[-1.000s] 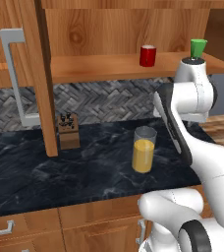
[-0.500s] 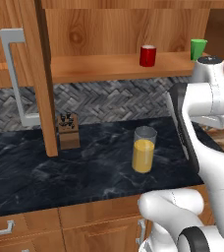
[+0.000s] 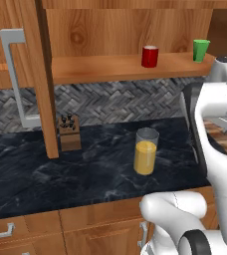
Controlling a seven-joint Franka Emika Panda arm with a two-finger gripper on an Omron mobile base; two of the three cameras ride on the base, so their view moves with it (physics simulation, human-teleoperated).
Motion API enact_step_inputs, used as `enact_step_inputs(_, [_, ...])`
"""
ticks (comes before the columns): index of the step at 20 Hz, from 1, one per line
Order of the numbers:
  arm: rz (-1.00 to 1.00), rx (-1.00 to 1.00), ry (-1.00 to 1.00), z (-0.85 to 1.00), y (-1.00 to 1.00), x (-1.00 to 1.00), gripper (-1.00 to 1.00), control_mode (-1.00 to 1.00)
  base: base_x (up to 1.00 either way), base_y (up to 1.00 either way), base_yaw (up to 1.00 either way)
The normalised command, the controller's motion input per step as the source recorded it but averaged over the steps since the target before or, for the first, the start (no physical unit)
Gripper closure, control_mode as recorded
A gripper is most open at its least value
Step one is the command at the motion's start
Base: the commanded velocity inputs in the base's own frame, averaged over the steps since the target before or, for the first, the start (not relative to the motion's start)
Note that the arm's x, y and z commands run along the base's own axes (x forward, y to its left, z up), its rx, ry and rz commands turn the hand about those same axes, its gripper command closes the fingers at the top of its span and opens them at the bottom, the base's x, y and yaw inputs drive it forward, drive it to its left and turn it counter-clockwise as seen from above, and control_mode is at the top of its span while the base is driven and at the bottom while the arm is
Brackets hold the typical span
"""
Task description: There is a tray on the dining counter. Grab the cup, mug, and pitcher and place them on the tray. The pitcher may be placed next to the tray if it cannot fit the tray.
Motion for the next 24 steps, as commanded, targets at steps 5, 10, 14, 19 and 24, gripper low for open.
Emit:
enact_step_inputs(5, [-0.26, 0.00, -0.09, 0.31, -0.19, -0.25, -1.00, -1.00, 0.00, 0.00, 0.00])
enact_step_inputs(10, [-0.24, 0.00, -0.16, 0.41, -0.08, -0.38, -1.00, -1.00, 0.00, 0.00, 0.00])
enact_step_inputs(14, [-0.24, 0.00, -0.15, 0.38, -0.09, -0.44, -1.00, -1.00, 0.00, 0.00, 0.00])
enact_step_inputs(19, [-0.10, 0.03, -0.17, 0.34, -0.12, -0.19, -1.00, -1.00, 0.00, 0.00, 0.00])
enact_step_inputs(24, [0.00, 0.07, -0.18, 0.36, -0.04, -0.01, -1.00, -1.00, 0.00, 0.00, 0.00])
